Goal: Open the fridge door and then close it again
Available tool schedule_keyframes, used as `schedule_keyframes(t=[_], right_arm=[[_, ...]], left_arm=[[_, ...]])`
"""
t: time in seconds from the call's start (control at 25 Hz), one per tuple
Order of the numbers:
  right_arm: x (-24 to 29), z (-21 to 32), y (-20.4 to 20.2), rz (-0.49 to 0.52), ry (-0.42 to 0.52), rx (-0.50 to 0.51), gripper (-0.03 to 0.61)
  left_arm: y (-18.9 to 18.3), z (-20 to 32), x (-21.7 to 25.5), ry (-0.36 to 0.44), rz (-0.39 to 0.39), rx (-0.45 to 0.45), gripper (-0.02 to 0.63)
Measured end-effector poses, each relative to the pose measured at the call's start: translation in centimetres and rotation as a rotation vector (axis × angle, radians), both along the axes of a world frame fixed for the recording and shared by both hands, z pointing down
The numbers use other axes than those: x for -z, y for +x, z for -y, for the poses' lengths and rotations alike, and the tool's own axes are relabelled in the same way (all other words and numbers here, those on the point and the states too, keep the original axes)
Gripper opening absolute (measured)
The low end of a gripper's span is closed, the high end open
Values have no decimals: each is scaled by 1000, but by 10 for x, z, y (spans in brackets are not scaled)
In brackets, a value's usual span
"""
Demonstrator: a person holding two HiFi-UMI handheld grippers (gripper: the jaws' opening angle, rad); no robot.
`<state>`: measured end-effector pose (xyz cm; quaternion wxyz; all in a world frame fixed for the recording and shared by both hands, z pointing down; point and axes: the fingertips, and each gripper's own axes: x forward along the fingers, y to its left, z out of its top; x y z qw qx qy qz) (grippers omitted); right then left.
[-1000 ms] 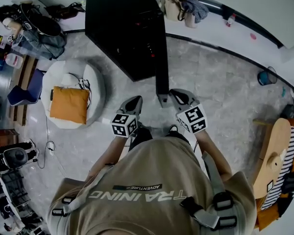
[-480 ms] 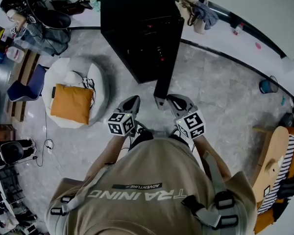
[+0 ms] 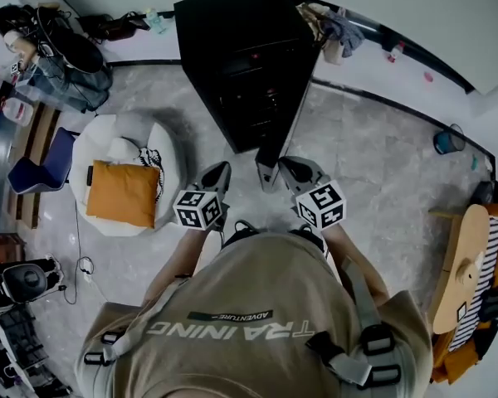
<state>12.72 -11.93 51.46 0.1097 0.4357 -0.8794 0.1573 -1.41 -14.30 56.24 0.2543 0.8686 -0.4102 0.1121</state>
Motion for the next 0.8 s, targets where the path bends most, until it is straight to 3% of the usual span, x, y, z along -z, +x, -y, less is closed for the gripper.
schedule_keyframes(t=[0.44, 0.8], right_arm=[[4, 32, -40, -7, 56, -79, -5], [4, 64, -66, -11, 74, 1, -5]], left_arm=[[-52, 22, 11, 80, 49, -104, 0], [-78, 37, 3, 59, 29, 2, 0]])
